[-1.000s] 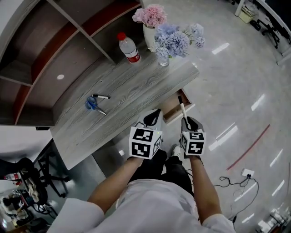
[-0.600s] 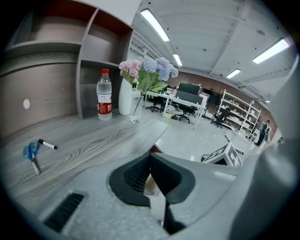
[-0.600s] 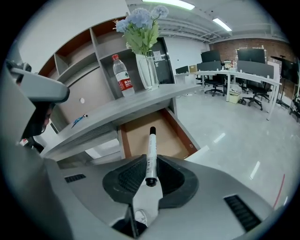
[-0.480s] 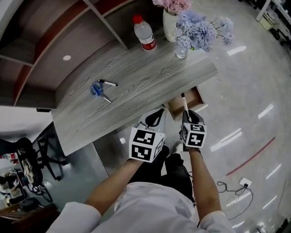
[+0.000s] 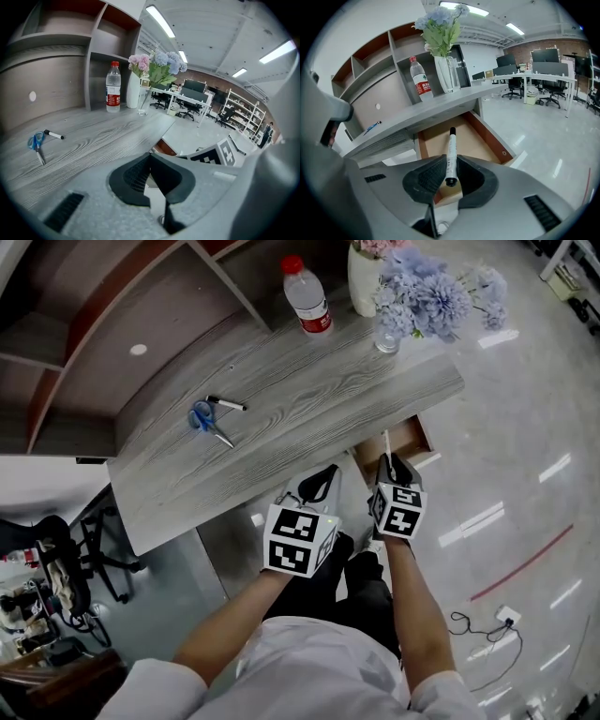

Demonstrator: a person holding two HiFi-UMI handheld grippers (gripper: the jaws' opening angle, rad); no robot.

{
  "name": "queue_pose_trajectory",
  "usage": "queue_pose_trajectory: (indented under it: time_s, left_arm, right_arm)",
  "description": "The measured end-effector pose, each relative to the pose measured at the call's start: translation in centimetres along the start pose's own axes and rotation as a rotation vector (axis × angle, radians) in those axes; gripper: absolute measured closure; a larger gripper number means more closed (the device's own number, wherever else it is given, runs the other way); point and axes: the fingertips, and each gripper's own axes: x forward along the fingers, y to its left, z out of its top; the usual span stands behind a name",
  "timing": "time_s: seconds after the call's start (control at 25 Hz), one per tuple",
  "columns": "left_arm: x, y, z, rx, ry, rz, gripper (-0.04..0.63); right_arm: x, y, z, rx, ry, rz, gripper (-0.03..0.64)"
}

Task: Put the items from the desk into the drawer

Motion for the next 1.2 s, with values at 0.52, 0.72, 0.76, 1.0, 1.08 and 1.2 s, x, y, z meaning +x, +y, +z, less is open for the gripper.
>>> queue_pose_trajectory:
  time_s: [0.52, 0.72, 0.76, 1.0, 1.08, 1.2]
  left_arm:
    - [-0.1, 1.1, -1.0, -0.030, 0.017, 0.023, 0.592]
    - [-0.2, 0.7, -0.8, -0.033, 0.006, 0.024, 0.592]
    - [-0.2, 0.7, -0.7, -0.035, 0.004, 0.026, 0.592]
    - [-1.2, -0.2, 0.1, -0.045, -0.033, 0.050, 0.592]
    - [-1.7, -0.8, 0.8, -0.047, -0.055, 0.059, 0.592]
    - [-2.5, -1.7, 1.9, -0.054, -0.090, 0.072, 0.592]
  right_arm:
    - [2.1, 1.1, -0.8, -0.067, 0.078, 0.027, 0.547]
    - [2.0, 1.2, -0.8, -0.051, 0.082, 0.058, 0.497]
    - [1.8, 1.2, -0.7, -0.054, 0.083, 0.061, 0.499]
    - [-0.6, 1.7, 0.5, -0.082, 0.060, 0.081, 0.542]
    - [-1.9, 2.1, 1.4, -0.089, 0.042, 0.096, 0.552]
    - [-3.9, 2.8, 3.0, -0.115, 0.015, 0.127, 0.566]
